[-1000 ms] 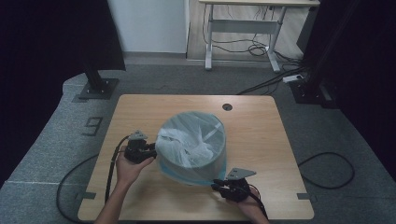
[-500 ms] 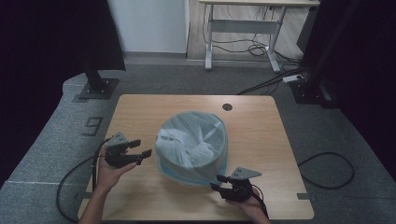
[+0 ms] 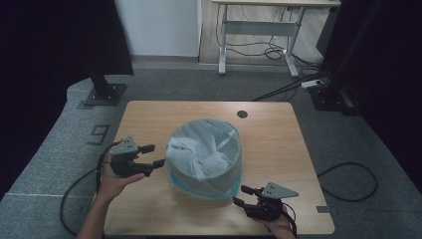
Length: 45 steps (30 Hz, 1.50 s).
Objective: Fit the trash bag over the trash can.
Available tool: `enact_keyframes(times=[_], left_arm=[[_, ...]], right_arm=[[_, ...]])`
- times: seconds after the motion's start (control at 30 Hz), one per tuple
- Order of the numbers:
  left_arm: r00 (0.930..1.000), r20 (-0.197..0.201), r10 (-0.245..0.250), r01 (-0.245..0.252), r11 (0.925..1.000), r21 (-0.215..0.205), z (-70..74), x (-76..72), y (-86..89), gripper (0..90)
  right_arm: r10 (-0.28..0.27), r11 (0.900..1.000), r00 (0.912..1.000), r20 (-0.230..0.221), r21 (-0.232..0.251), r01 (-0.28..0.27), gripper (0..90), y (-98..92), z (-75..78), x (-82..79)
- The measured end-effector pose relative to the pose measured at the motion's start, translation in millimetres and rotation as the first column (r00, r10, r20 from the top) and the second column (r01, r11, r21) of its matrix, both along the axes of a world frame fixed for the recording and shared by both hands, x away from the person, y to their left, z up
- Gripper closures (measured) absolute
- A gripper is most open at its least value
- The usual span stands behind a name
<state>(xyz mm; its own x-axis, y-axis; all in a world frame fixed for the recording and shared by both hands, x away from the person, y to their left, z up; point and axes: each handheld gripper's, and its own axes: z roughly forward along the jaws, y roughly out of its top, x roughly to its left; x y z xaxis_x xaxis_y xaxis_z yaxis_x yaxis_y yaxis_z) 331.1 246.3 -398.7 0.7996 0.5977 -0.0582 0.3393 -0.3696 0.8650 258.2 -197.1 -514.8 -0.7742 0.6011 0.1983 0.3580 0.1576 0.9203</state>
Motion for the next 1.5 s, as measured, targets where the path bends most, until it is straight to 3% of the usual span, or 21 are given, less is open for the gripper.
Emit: enact_keyframes(times=[0.27,0.47,0.6,0.83,1.03,1.1,1.33,1.37,1.5], left_arm=[[0.9999,-0.017,-0.005,0.004,0.9996,-0.029,25.5,5.3,-11.8,30.9],[0.9986,-0.004,-0.052,0.052,0.9986,0.006,45.5,10.0,-36.3,31.2],[0.9958,-0.028,-0.087,0.088,0.9960,0.016,62.3,17.7,-52.0,30.8],[0.9915,-0.099,-0.084,0.089,0.9950,0.046,64.5,31.4,-62.2,31.1],[0.9920,-0.118,-0.045,0.057,0.9938,0.096,70.5,36.4,-76.1,31.9],[0.9910,-0.130,-0.030,0.049,0.9886,0.142,71.0,41.1,-86.4,32.2],[0.9830,-0.176,-0.051,0.086,0.9775,0.193,63.9,50.4,-104.9,33.4],[0.9799,-0.192,-0.054,0.099,0.9681,0.230,59.4,54.2,-110.7,33.7],[0.9730,-0.228,-0.033,0.098,0.9556,0.278,50.3,61.4,-119.0,36.2]], right_arm=[[-0.029,0.999,0.9996,-0.005,0.013,0.029,42.2,-12.9,0.2,-0.3],[-0.028,1.000,0.9996,-0.008,0.010,0.028,42.1,-12.3,-1.3,0.1],[-0.021,1.000,0.9998,-0.007,0.005,0.021,42.1,-10.9,-0.2,-0.5],[-0.039,0.999,0.9992,-0.009,0.015,0.039,42.1,-15.0,-0.7,-0.4],[-0.036,0.999,0.9992,-0.017,0.008,0.036,42.1,-14.0,-2.7,1.4],[-0.030,1.000,0.9994,-0.017,0.004,0.030,42.1,-12.4,-2.5,0.6],[-0.035,0.999,0.9991,-0.023,0.005,0.035,42.1,-14.2,-3.6,0.5],[-0.036,0.999,0.9991,-0.023,0.005,0.036,42.1,-14.2,-3.7,0.6],[-0.031,1.000,0.9992,-0.024,0.003,0.031,42.1,-14.1,-3.6,0.6]])
